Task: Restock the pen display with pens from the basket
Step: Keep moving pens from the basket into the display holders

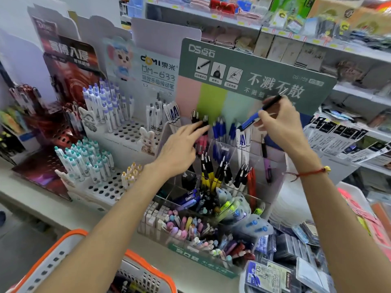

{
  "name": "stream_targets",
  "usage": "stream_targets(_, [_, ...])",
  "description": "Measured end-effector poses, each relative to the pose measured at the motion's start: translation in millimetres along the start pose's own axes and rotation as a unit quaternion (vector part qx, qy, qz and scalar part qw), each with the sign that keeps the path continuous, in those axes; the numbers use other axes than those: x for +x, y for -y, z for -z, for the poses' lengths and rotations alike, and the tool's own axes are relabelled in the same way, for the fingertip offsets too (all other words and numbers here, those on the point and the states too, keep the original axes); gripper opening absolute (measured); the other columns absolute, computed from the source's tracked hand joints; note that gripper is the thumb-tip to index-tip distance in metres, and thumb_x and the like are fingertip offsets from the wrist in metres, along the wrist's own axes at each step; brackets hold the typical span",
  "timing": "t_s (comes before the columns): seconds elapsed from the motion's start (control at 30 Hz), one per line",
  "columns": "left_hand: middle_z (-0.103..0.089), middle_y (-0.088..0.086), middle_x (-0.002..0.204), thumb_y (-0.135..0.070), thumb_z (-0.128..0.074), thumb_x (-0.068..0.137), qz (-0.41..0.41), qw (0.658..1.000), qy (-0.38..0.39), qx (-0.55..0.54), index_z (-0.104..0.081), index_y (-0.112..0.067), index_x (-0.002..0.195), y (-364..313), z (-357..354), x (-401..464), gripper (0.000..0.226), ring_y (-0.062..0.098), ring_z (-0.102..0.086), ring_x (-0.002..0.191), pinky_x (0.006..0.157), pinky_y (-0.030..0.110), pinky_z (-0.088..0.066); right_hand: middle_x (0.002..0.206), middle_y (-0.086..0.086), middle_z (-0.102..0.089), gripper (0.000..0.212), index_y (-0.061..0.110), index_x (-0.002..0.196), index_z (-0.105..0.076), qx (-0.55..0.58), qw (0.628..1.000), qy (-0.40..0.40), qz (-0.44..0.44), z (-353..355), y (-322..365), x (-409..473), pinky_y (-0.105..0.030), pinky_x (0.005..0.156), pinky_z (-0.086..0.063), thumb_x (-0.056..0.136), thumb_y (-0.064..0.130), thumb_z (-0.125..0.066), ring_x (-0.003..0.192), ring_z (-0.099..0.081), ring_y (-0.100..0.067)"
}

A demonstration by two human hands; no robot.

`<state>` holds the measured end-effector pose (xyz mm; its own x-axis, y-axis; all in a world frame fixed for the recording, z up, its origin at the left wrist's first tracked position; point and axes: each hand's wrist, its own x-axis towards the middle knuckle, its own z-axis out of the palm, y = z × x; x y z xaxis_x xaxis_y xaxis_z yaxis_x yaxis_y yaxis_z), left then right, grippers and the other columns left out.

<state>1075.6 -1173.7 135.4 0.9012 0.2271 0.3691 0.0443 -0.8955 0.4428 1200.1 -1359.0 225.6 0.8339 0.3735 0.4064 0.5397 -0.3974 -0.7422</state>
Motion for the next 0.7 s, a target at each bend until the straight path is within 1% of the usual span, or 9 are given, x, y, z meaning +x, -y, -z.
stream_targets(0.07, [-0.023, 0.000, 0.160, 0.001, -0.042, 0.088, -0.016, 1.000, 0.002, 0.021, -0.027, -0.028, 0.153, -6, -7, 5, 0.072, 0.020, -0.017, 0.146, 0.118, 0.045, -0.022, 0.091, -0.004, -0.065, 0.015, 0.016, 0.102, -0.047, 0.058, 0.997, -0.040, 0.024, 14, -1, -4, -0.023, 0.064, -0.056, 0.095, 0.007, -0.057, 0.066, -0.068, -0.005])
stream_targets(0.1, [-0.022, 0.000, 0.160, -0.001, -0.043, 0.089, -0.015, 1.000, 0.000, 0.026, -0.027, -0.029, 0.153, -9, -10, 8, 0.072, 0.020, -0.015, 0.147, 0.118, 0.045, -0.021, 0.090, -0.002, -0.064, 0.016, 0.018, 0.100, -0.047, 0.081, 0.995, -0.052, 0.035, 20, 0, -5, -0.020, 0.063, -0.055, 0.096, 0.006, -0.057, 0.066, -0.068, -0.004])
stream_targets(0.2, [-0.022, 0.000, 0.160, -0.003, -0.044, 0.091, -0.015, 0.999, -0.007, 0.049, -0.027, -0.032, 0.152, -15, -17, 11, 0.070, 0.019, -0.013, 0.146, 0.115, 0.041, -0.021, 0.091, -0.002, -0.065, 0.020, 0.021, 0.094, -0.047, 0.102, 0.993, 0.006, 0.051, 25, 5, -12, -0.018, 0.063, -0.054, 0.095, 0.005, -0.058, 0.069, -0.068, -0.003])
stream_targets(0.3, [-0.029, 0.003, 0.155, -0.004, -0.048, 0.090, -0.013, 0.995, -0.016, 0.093, -0.026, -0.030, 0.152, -17, -19, 16, 0.071, 0.023, -0.018, 0.143, 0.107, 0.042, -0.030, 0.094, 0.000, -0.066, 0.014, 0.015, 0.095, -0.051, 0.001, 0.993, 0.084, 0.086, 6, 5, -18, -0.021, 0.073, -0.055, 0.092, 0.007, -0.063, 0.083, -0.069, -0.009])
stream_targets(0.37, [-0.032, 0.004, 0.153, -0.006, -0.049, 0.090, -0.009, 0.993, -0.022, 0.113, -0.028, -0.030, 0.152, -19, -18, 20, 0.069, 0.024, -0.021, 0.141, 0.104, 0.042, -0.032, 0.092, 0.001, -0.066, 0.011, 0.010, 0.099, -0.054, -0.057, 0.988, 0.101, 0.105, -9, -1, -18, -0.032, 0.082, -0.056, 0.092, 0.010, -0.063, 0.088, -0.067, -0.014])
stream_targets(0.43, [-0.035, 0.003, 0.151, -0.009, -0.049, 0.092, -0.007, 0.992, -0.028, 0.122, -0.032, -0.031, 0.150, -20, -16, 21, 0.065, 0.025, -0.024, 0.139, 0.102, 0.042, -0.033, 0.088, -0.001, -0.067, 0.011, 0.011, 0.099, -0.054, -0.103, 0.982, 0.101, 0.118, -19, -8, -15, -0.045, 0.079, -0.054, 0.092, 0.014, -0.062, 0.085, -0.066, -0.021])
stream_targets(0.53, [-0.035, 0.003, 0.151, -0.011, -0.048, 0.092, -0.011, 0.992, -0.020, 0.125, -0.033, -0.031, 0.150, -17, -13, 21, 0.062, 0.025, -0.024, 0.139, 0.103, 0.043, -0.033, 0.088, -0.001, -0.063, 0.010, 0.014, 0.097, -0.057, -0.189, 0.966, 0.112, 0.140, -26, -10, -9, -0.039, 0.070, -0.049, 0.090, 0.020, -0.062, 0.086, -0.059, -0.025])
stream_targets(0.6, [-0.034, 0.002, 0.152, -0.011, -0.046, 0.094, -0.021, 0.993, -0.011, 0.116, -0.034, -0.030, 0.149, -14, -11, 21, 0.060, 0.025, -0.024, 0.139, 0.103, 0.044, -0.034, 0.092, -0.004, -0.057, 0.013, 0.010, 0.092, -0.057, -0.246, 0.945, 0.154, 0.151, -32, -7, -4, -0.037, 0.070, -0.043, 0.092, 0.022, -0.059, 0.091, -0.053, -0.027])
stream_targets(0.7, [-0.034, 0.002, 0.153, -0.009, -0.043, 0.094, -0.034, 0.995, 0.003, 0.097, -0.036, -0.029, 0.149, -10, -7, 20, 0.059, 0.026, -0.025, 0.139, 0.104, 0.047, -0.035, 0.086, -0.010, -0.058, 0.031, 0.003, 0.086, -0.059, -0.317, 0.913, 0.213, 0.140, -39, -3, 3, -0.035, 0.069, -0.036, 0.100, 0.028, -0.047, 0.085, -0.053, -0.032])
